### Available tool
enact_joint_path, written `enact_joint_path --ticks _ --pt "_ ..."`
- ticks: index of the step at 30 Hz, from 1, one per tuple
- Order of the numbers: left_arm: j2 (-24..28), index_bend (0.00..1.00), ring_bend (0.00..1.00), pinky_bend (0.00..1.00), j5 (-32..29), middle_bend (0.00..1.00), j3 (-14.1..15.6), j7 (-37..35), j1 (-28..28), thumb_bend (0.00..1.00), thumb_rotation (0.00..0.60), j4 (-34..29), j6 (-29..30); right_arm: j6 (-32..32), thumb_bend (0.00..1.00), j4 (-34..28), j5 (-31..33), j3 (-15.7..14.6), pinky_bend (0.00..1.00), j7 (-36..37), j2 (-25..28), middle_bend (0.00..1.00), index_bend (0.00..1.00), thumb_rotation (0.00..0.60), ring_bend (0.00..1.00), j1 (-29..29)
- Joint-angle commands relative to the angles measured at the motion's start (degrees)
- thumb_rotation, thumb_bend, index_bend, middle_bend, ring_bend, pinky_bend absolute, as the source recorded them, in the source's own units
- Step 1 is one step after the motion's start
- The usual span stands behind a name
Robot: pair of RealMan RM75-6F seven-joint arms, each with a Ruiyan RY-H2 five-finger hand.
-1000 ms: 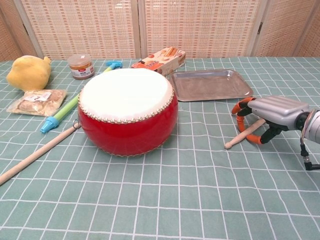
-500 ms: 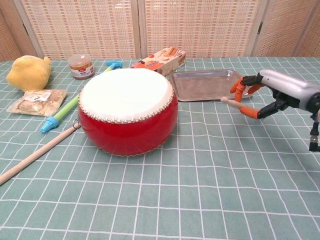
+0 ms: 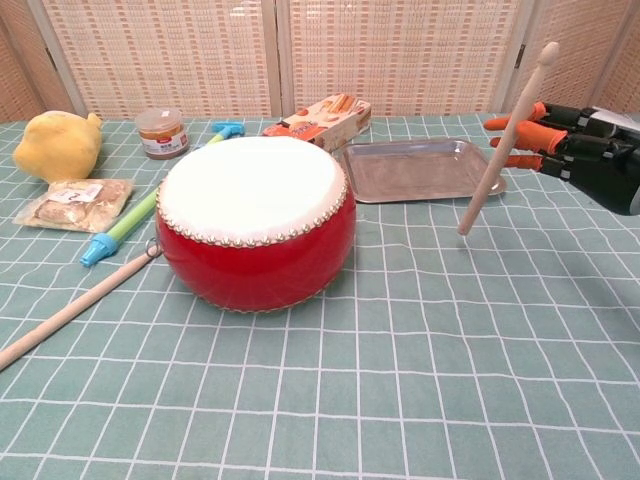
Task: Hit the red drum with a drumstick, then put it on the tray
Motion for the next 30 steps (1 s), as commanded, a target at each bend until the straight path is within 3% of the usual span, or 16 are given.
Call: enact_joint_path --ticks 1,8,13,30 --pt "0.0 0.00 0.00 0.00 0.0 0.00 0.0 0.0 0.0 0.25 0.600 -0.1 0.0 -5.0 0.50 8.4 -1.2 -0.8 0.26 14.3 -3.5 0.28 0.58 0.600 0.24 1.9" --pt "-0.1 0.00 0.00 0.00 0.1 0.00 0.2 0.2 -0.2 0.25 0.600 -0.2 -0.4 -8.0 0.49 13.4 -2.2 -1.8 0.26 24.8 -5.9 0.28 0.48 0.600 0.24 3.9" --pt "0.1 0.00 0.00 0.00 0.0 0.00 0.1 -0.1 -0.2 0.25 0.600 0.0 -0.5 -7.1 0.41 15.9 -3.6 -2.5 0.26 29.5 -6.1 0.28 0.43 0.600 0.24 4.9" --pt "-0.4 0.00 0.00 0.00 -0.2 0.00 0.4 -1.3 -0.6 0.25 0.600 1.0 -1.8 -6.0 0.32 21.3 -6.0 -6.0 0.26 27.8 -9.8 0.28 0.40 0.600 0.24 6.9"
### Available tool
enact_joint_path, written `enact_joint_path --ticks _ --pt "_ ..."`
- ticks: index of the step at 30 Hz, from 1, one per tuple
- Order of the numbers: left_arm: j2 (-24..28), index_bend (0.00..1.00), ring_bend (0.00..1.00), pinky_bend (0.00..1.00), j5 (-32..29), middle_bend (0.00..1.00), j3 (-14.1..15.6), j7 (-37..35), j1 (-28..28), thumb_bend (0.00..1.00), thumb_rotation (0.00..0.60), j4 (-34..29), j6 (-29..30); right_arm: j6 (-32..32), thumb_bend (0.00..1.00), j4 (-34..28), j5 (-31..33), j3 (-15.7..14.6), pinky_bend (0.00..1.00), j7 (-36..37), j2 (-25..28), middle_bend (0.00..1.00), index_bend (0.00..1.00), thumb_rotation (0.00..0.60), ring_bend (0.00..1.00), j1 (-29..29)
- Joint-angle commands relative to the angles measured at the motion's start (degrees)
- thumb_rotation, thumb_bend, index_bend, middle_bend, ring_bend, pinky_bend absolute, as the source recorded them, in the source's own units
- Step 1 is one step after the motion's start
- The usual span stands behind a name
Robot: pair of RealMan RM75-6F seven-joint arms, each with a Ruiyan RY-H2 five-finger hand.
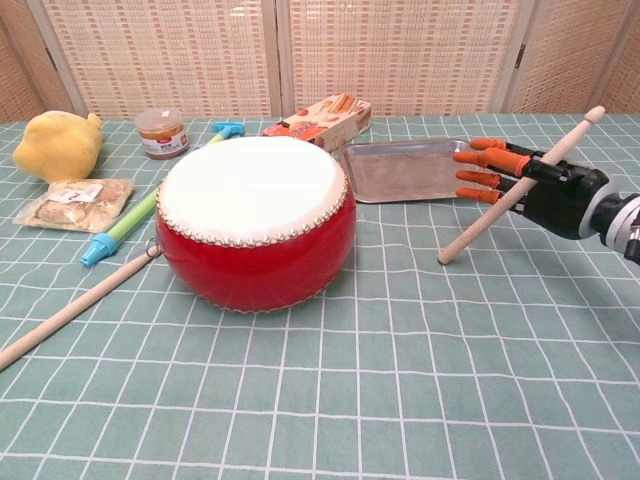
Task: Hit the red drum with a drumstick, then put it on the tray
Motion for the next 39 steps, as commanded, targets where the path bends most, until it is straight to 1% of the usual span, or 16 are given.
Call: enact_joint_path --ticks 1,8,13,19,22,25,27,30,33,35,36,39 --pt "-0.1 0.00 0.00 0.00 -0.1 0.00 0.0 -0.2 0.0 0.25 0.600 0.3 -0.2 0.0 0.32 0.7 -0.5 -0.9 0.26 -1.1 -1.1 0.28 0.40 0.600 0.24 0.3" --pt "-0.3 0.00 0.00 0.00 -0.4 0.00 0.2 -1.3 0.2 0.25 0.600 1.1 -0.4 -0.5 0.32 1.4 -1.3 -1.8 0.26 -3.4 -2.9 0.28 0.43 0.600 0.24 2.0" --pt "-0.5 0.00 0.00 0.00 -0.6 0.00 0.3 -1.9 0.3 0.25 0.600 1.8 -0.6 -1.5 0.32 1.4 -1.4 -2.4 0.28 -5.4 -4.0 0.28 0.44 0.600 0.26 2.9" --pt "-0.7 0.00 0.00 0.00 -0.7 0.00 0.3 -2.5 0.4 0.25 0.600 2.4 -0.8 -2.3 0.32 1.9 -0.9 -2.6 0.35 -8.1 -5.4 0.28 0.48 0.600 0.28 3.4" --pt "-0.8 0.00 0.00 0.00 -0.7 0.00 0.3 -2.7 0.3 0.25 0.600 2.7 -0.9 -2.6 0.32 1.6 -0.2 -2.0 0.42 -9.3 -5.5 0.31 0.50 0.600 0.32 3.9" --pt "-0.9 0.00 0.00 0.00 -0.6 0.00 0.3 -2.8 0.3 0.25 0.600 2.8 -0.9 -2.5 0.32 1.1 0.4 -1.4 0.55 -10.7 -5.8 0.35 0.54 0.600 0.38 4.0" --pt "-0.9 0.00 0.00 0.00 -0.7 0.00 0.3 -2.9 0.3 0.25 0.600 2.8 -0.9 -2.2 0.32 0.7 0.9 -0.9 0.64 -12.0 -6.0 0.40 0.57 0.600 0.45 4.1" --pt "-0.9 0.00 0.00 0.00 -0.7 0.00 0.3 -2.9 0.3 0.25 0.600 2.8 -1.0 -2.2 0.32 0.0 1.6 -0.3 0.79 -13.5 -6.1 0.49 0.63 0.600 0.60 4.2" --pt "-1.0 0.00 0.00 0.00 -0.7 0.00 0.3 -2.9 0.3 0.25 0.600 2.9 -1.0 -2.6 0.32 -1.3 2.3 0.3 0.92 -14.7 -5.9 0.55 0.68 0.600 0.70 4.2" --pt "-1.0 0.00 0.00 0.00 -0.8 0.00 0.3 -2.9 0.3 0.25 0.600 3.0 -1.1 -2.8 0.32 -2.1 2.9 0.7 0.98 -15.8 -5.7 0.59 0.70 0.600 0.76 4.2" --pt "-1.1 0.00 0.00 0.00 -0.8 0.00 0.3 -2.9 0.3 0.25 0.600 3.0 -1.2 -2.8 0.33 -2.5 3.2 0.9 1.00 -16.4 -5.6 0.60 0.71 0.600 0.79 4.1" --pt "-1.1 0.00 0.00 0.00 -0.7 0.00 0.3 -3.0 0.3 0.25 0.600 3.2 -1.2 -2.4 0.37 -3.4 3.5 1.3 1.00 -17.9 -5.4 0.66 0.75 0.600 0.87 3.8"
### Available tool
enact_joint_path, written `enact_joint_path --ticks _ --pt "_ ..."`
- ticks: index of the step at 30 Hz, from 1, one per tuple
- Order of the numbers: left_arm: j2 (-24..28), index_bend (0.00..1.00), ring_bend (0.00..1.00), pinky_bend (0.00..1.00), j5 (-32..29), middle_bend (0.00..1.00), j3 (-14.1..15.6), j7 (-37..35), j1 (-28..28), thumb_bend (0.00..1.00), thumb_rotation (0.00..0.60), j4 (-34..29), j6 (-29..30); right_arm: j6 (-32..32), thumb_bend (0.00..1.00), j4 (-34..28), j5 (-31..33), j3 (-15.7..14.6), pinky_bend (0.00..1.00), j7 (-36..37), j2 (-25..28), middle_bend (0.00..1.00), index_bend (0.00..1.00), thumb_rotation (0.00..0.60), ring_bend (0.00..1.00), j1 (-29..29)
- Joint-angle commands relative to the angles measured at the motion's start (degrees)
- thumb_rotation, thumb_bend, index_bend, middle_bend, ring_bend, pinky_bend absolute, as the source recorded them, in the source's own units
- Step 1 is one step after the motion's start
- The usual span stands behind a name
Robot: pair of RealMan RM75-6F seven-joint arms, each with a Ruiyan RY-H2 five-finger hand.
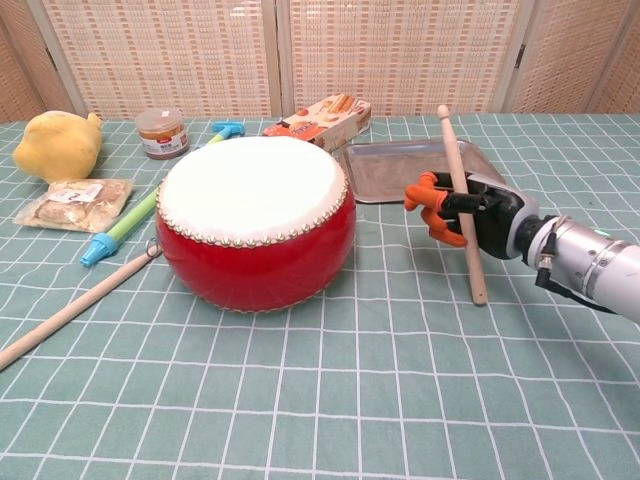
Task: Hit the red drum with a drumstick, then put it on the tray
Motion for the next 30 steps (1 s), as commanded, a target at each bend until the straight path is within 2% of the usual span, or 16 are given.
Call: enact_joint_path --ticks 1,5,9,12,15,21,26,30 --pt "-0.1 0.00 0.00 0.00 0.0 0.00 0.0 -0.1 0.0 0.25 0.600 0.1 0.0 0.5 0.39 -1.0 0.2 0.2 1.00 -1.7 0.4 0.67 0.76 0.600 0.89 -0.3" --pt "-0.2 0.00 0.00 0.00 0.0 0.00 0.0 -0.2 0.0 0.25 0.600 0.4 -0.1 2.1 0.45 -2.1 -0.5 -0.1 1.00 -4.4 1.1 0.74 0.80 0.600 0.98 -0.7" --pt "-0.3 0.00 0.00 0.00 -0.1 0.00 0.0 -0.5 0.0 0.25 0.600 0.7 -0.2 5.0 0.49 -4.3 -1.6 -0.2 1.00 -8.0 2.6 0.78 0.83 0.600 1.00 -1.3" --pt "-0.3 0.00 0.00 0.00 -0.1 0.00 0.0 -0.6 0.0 0.25 0.600 0.9 -0.3 7.7 0.50 -6.5 -2.8 -0.6 1.00 -13.7 4.4 0.80 0.84 0.600 1.00 -1.7" --pt "-0.3 0.00 0.00 0.00 -0.2 0.00 0.0 -0.7 0.1 0.24 0.600 1.0 -0.3 10.1 0.51 -9.5 -4.1 -0.8 1.00 -23.2 7.1 0.82 0.85 0.600 1.00 -1.9" --pt "-0.3 0.00 0.00 0.00 0.1 0.00 -0.1 -0.6 -0.2 0.25 0.600 1.0 -0.3 12.4 0.52 -18.4 -5.3 0.7 1.00 -53.1 13.5 0.83 0.87 0.600 1.00 -0.9" --pt "-0.2 0.00 0.00 0.00 0.8 0.00 -0.2 -0.3 -0.5 0.25 0.600 0.4 0.1 8.0 0.52 -26.9 -4.0 2.9 1.00 -80.5 18.5 0.84 0.89 0.600 1.00 2.2" --pt "0.0 0.00 0.00 0.00 0.9 0.00 -0.2 -0.1 -0.4 0.25 0.600 0.1 0.3 3.7 0.52 -30.0 0.0 5.5 1.00 -101.2 18.5 0.84 0.90 0.600 1.00 4.9"
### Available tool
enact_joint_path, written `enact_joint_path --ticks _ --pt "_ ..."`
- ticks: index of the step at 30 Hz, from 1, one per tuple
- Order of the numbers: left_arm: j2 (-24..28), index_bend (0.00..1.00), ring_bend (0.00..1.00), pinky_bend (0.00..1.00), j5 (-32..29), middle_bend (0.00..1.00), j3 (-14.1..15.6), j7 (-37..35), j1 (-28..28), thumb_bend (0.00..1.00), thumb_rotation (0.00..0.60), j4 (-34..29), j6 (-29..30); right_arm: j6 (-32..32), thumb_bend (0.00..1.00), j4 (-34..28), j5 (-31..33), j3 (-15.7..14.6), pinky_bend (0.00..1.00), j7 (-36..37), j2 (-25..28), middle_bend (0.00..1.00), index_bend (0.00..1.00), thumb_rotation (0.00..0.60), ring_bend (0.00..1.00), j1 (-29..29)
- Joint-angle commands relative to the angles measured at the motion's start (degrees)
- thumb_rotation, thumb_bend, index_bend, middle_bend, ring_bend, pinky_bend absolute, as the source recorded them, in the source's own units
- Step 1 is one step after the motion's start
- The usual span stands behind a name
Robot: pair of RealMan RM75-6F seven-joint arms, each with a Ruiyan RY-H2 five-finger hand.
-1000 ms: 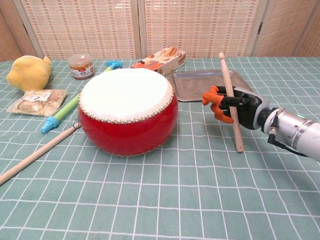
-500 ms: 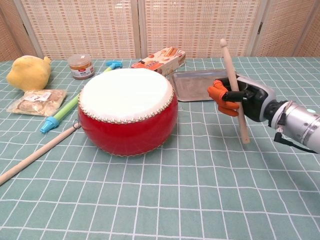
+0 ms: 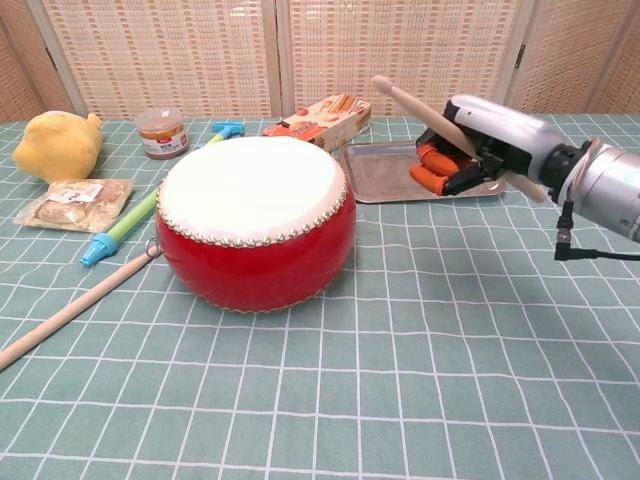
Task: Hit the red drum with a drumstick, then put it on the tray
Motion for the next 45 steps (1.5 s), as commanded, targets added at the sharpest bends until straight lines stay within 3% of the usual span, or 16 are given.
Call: enact_joint_path --ticks 1,4,8,12,20,29,34,37,40,45 --pt "0.1 0.00 0.00 0.00 0.1 0.00 0.0 0.0 0.0 0.25 0.600 -0.2 0.2 -6.6 0.52 -10.1 5.2 4.4 1.00 -36.5 4.4 0.84 0.90 0.600 1.00 5.2" --pt "0.2 0.00 0.00 0.00 0.3 0.00 0.2 -0.1 0.2 0.25 0.600 -0.3 0.5 -8.8 0.52 -10.4 8.3 5.5 1.00 -47.3 3.0 0.84 0.90 0.600 1.00 7.1" --pt "0.2 0.00 0.00 0.00 0.3 0.00 0.3 -0.4 0.4 0.25 0.600 -0.2 0.7 -11.1 0.52 -9.3 11.7 6.0 1.00 -56.0 1.4 0.84 0.90 0.600 1.00 9.1" --pt "0.3 0.00 0.00 0.00 0.4 0.00 0.4 -0.8 0.6 0.25 0.600 0.2 0.9 -11.2 0.52 -7.5 12.8 5.8 1.00 -60.4 -0.2 0.84 0.91 0.600 1.00 10.3" --pt "0.0 0.00 0.00 0.00 0.3 0.00 0.5 -1.8 0.7 0.25 0.600 1.0 0.8 -11.6 0.52 -9.1 16.7 7.1 1.00 -60.7 0.1 0.84 0.91 0.600 1.00 11.0" --pt "-0.1 0.00 0.00 0.00 0.6 0.00 0.5 -1.9 0.6 0.25 0.600 1.1 0.8 -13.8 0.54 -8.5 20.4 3.0 1.00 -78.7 1.2 0.84 0.93 0.600 0.99 13.4" --pt "-0.2 0.00 0.00 0.00 0.6 0.00 0.5 -2.0 0.6 0.25 0.600 1.1 0.9 -13.1 0.54 -8.6 21.6 2.8 1.00 -81.3 0.9 0.84 0.94 0.600 0.99 13.5" --pt "-0.2 0.00 0.00 0.00 0.5 0.00 0.4 -2.2 0.7 0.25 0.600 1.4 1.0 -7.6 0.54 -12.3 20.3 6.2 1.00 -73.3 1.2 0.84 0.93 0.600 0.99 12.1" --pt "-0.3 0.00 0.00 0.00 0.6 0.00 0.5 -2.3 0.8 0.25 0.600 1.4 1.1 -6.3 0.54 -12.8 19.1 6.5 1.00 -70.0 1.6 0.84 0.91 0.600 0.99 11.8" --pt "-0.3 0.00 0.00 0.00 0.7 0.00 0.5 -2.3 0.8 0.25 0.600 1.3 1.2 -7.1 0.54 -10.9 19.7 5.6 1.00 -70.6 0.4 0.84 0.91 0.600 0.99 12.3"
